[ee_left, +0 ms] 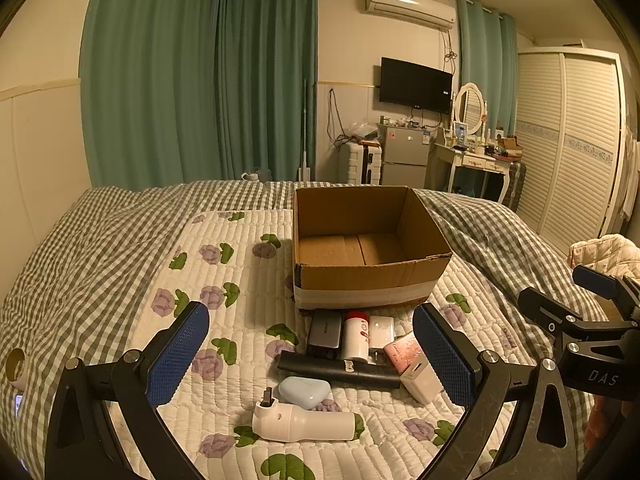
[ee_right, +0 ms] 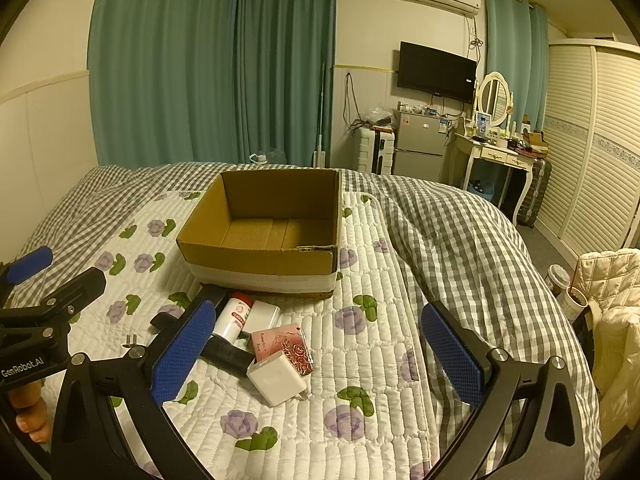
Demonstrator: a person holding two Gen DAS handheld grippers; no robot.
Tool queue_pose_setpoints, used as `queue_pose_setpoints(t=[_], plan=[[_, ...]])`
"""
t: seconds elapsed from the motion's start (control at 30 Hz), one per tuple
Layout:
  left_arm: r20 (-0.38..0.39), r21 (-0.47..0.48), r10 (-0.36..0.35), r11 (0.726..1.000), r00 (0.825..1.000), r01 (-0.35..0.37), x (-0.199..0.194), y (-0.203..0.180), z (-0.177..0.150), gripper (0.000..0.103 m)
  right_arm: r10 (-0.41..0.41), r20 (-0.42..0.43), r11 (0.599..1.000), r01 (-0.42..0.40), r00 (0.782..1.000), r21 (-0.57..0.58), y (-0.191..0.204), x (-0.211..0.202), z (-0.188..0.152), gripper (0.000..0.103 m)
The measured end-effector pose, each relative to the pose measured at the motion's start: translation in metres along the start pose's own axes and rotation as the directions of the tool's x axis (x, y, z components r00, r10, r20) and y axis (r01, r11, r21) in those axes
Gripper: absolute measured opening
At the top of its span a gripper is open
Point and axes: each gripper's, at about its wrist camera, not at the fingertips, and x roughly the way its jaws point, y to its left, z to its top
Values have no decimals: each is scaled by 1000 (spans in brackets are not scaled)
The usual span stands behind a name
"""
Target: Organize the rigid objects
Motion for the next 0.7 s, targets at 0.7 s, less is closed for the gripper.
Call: queue_pose_setpoints(t=[0.7], plan=[[-10,-18,-24,1000,1000,24,-3,2,2,103,11,0,1000,-11,1000,-5,1,0,-2,103]])
